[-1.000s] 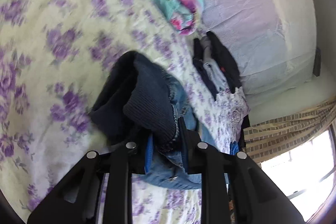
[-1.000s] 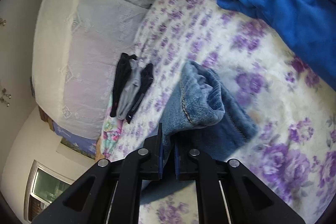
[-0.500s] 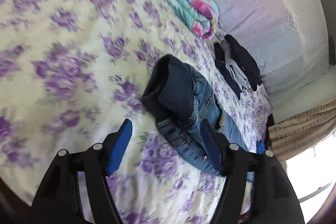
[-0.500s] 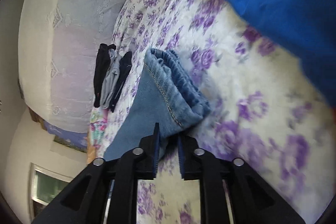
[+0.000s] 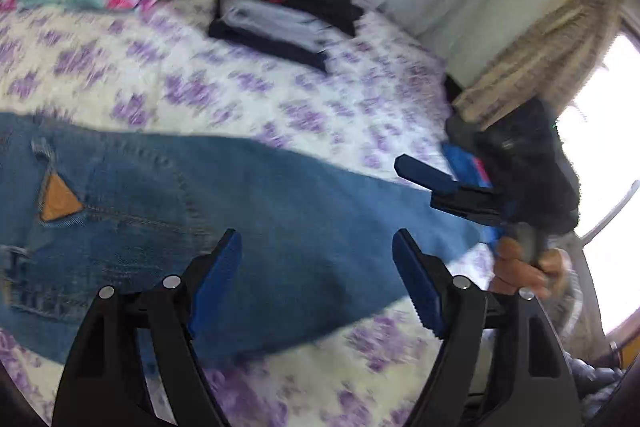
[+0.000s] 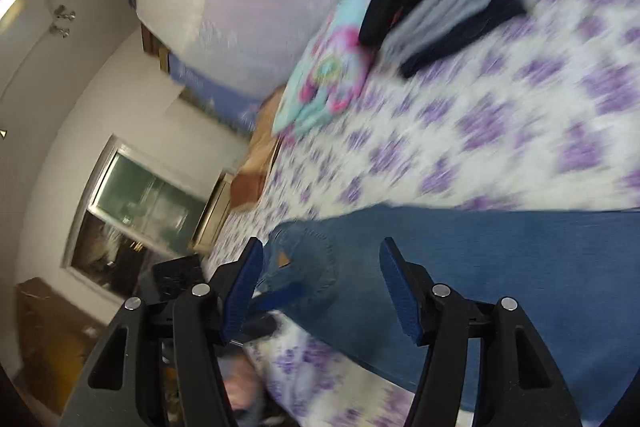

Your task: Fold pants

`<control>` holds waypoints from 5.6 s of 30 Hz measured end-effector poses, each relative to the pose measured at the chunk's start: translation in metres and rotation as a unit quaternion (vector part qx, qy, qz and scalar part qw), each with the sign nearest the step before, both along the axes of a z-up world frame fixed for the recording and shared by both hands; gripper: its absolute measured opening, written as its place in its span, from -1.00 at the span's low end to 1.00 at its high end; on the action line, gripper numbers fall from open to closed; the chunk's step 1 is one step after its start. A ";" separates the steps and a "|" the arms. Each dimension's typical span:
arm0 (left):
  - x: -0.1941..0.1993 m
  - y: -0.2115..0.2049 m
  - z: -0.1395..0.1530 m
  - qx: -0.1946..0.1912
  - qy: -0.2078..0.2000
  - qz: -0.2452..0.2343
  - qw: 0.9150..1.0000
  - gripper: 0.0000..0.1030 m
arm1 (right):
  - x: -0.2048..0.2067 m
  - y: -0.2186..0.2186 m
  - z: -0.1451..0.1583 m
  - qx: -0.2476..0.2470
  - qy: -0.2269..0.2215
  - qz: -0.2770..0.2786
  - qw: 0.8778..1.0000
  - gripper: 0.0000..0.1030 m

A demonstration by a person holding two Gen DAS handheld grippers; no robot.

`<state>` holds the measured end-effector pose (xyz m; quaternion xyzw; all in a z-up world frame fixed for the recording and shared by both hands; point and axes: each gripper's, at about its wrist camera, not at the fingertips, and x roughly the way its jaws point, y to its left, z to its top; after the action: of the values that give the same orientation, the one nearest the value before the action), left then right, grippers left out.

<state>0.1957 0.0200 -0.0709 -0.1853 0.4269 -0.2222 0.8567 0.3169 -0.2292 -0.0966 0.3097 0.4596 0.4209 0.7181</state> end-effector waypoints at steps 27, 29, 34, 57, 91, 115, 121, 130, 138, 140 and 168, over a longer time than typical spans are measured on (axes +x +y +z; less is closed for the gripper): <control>-0.004 0.044 -0.018 0.073 -0.038 0.062 0.995 0.26 | -0.051 -0.250 -0.088 0.007 0.082 -0.314 0.946 -1.00; -0.007 0.048 -0.015 0.058 -0.035 0.066 0.996 0.27 | -0.059 -0.272 -0.075 -0.018 0.064 -0.351 0.934 -0.97; -0.018 0.026 -0.002 0.045 -0.063 0.029 0.997 0.57 | -0.054 -0.272 -0.018 -0.084 -0.017 -0.353 0.932 -0.07; -0.032 -0.037 -0.048 0.075 -0.064 -0.071 0.993 0.63 | 0.109 0.062 -0.047 -0.117 0.098 0.295 0.943 0.46; -0.031 -0.040 -0.048 0.088 -0.069 -0.076 0.991 0.71 | 0.080 0.098 -0.039 -0.241 -0.022 0.175 0.954 -1.00; -0.033 -0.039 -0.037 0.106 -0.062 -0.044 0.991 0.74 | -0.008 -0.045 0.048 -0.213 -0.155 -0.131 0.956 0.30; -0.034 -0.004 -0.018 0.061 -0.070 0.019 0.996 0.83 | -0.109 -0.191 0.027 -0.143 -0.093 -0.272 0.947 0.42; -0.041 -0.013 -0.037 0.152 -0.094 0.063 0.982 0.87 | -0.170 -0.302 -0.063 -0.017 0.047 -0.407 0.912 0.45; -0.039 -0.025 -0.027 0.146 -0.079 0.057 0.984 0.89 | -0.134 -0.303 -0.070 -0.039 0.046 -0.447 0.892 0.44; -0.037 -0.033 -0.019 0.112 -0.083 0.037 0.989 0.89 | -0.130 -0.303 -0.070 -0.052 0.041 -0.457 0.887 0.44; -0.090 0.097 0.021 0.083 -0.117 0.271 0.952 0.92 | -0.131 -0.044 0.061 -0.327 -0.353 -0.260 0.837 -0.67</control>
<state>0.1052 0.1171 -0.0499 -0.1947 0.2748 0.0347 0.9409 0.1857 -0.2730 -0.0356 -0.0045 0.1889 0.1248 0.9740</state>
